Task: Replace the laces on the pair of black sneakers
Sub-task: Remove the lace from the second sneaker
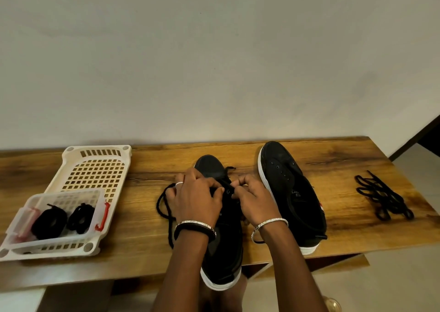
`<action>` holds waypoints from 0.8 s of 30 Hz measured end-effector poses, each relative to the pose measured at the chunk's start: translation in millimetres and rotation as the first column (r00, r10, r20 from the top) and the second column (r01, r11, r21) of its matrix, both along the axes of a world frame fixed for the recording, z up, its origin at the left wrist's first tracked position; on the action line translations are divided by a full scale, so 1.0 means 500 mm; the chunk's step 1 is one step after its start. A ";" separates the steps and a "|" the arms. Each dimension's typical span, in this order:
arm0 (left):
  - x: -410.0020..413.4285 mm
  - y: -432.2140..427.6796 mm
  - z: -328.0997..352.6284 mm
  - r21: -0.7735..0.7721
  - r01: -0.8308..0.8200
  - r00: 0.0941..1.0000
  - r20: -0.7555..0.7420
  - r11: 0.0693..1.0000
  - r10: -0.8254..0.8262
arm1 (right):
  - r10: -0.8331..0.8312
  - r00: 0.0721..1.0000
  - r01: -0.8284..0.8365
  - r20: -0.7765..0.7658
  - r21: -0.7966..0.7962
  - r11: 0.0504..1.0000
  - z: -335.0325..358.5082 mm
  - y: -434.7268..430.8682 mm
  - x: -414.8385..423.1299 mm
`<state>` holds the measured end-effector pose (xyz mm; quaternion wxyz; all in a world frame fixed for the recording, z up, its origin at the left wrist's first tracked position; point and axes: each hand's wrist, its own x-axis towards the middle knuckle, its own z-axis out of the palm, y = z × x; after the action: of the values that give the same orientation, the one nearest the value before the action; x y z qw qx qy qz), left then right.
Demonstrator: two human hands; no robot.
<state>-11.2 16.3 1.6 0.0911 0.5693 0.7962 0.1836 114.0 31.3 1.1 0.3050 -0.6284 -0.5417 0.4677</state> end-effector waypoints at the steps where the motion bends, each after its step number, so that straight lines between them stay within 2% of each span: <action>1: 0.001 0.000 -0.002 0.049 -0.025 0.999 0.032 0.998 0.023 | -0.002 1.000 0.002 -0.003 -0.003 1.000 0.001 0.000 0.001; 3: -0.004 0.002 -0.001 0.152 -0.140 0.975 0.193 0.978 0.109 | -0.009 1.000 0.008 -0.016 -0.013 1.000 0.002 0.000 0.002; 4: -0.013 0.006 -0.007 0.165 -0.219 0.931 0.330 0.962 0.155 | -0.012 1.000 0.011 -0.024 -0.019 1.000 0.002 0.000 0.002; 5: -0.021 0.009 -0.010 0.143 -0.296 0.845 0.500 0.945 0.189 | -0.012 0.999 0.011 -0.029 -0.024 1.000 0.003 0.000 0.003; 6: -0.029 0.011 -0.006 0.112 -0.366 0.717 0.667 0.924 0.203 | -0.010 0.999 0.009 -0.033 -0.029 1.000 0.003 0.000 0.002; 8: -0.044 0.013 0.010 0.009 -0.477 0.354 0.917 0.879 0.182 | -0.007 0.999 0.006 -0.041 -0.033 0.999 0.003 -0.001 0.001; 9: -0.048 0.012 0.019 -0.067 -0.511 0.198 0.961 0.857 0.194 | -0.007 0.999 0.005 -0.042 -0.032 0.999 0.003 -0.001 0.001; 10: -0.050 0.009 0.028 -0.122 -0.536 0.130 0.966 0.835 0.225 | -0.005 0.999 0.004 -0.036 -0.030 1.000 0.004 -0.001 0.001; 11: -0.051 0.007 0.027 -0.136 -0.564 0.160 0.950 0.815 0.269 | -0.001 1.000 0.000 -0.025 -0.027 1.000 0.003 -0.001 0.002; 12: -0.051 0.006 0.016 -0.118 -0.583 0.284 0.897 0.804 0.338 | 0.005 1.000 -0.005 -0.015 -0.024 1.000 0.003 0.000 0.002; 14: -0.050 0.001 0.004 -0.058 -0.566 0.619 0.629 0.822 0.471 | 0.016 1.000 -0.016 0.002 -0.019 1.000 0.002 0.001 0.001; 15: -0.046 -0.002 0.006 0.002 -0.531 0.737 0.494 0.848 0.461 | 0.019 1.000 -0.018 0.008 -0.017 1.000 0.002 0.001 0.001; 16: -0.042 -0.003 0.009 0.074 -0.474 0.811 0.424 0.878 0.402 | 0.018 1.000 -0.018 0.013 -0.017 1.000 0.001 0.001 0.000; 18: -0.030 -0.002 0.014 0.178 -0.300 0.920 0.315 0.937 0.235 | 0.012 1.000 -0.011 0.028 -0.013 1.000 0.001 0.001 0.000; 19: -0.023 -0.002 0.016 0.179 -0.208 0.953 0.259 0.962 0.158 | 0.010 0.999 -0.010 0.034 -0.010 1.000 0.001 0.001 0.000; 21: -0.012 -0.003 0.009 0.111 -0.069 0.989 0.136 0.991 0.054 | 0.015 0.999 -0.015 0.035 -0.003 1.000 0.000 0.000 0.000; 24: 0.000 -0.001 0.003 -0.003 0.009 1.000 0.011 1.000 -0.009 | 0.020 0.999 -0.020 0.026 0.006 1.000 -0.001 0.001 0.001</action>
<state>-11.0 15.8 2.9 0.0973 0.5717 0.7934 0.1851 114.6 31.8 0.5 0.2954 -0.6280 -0.5532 0.4608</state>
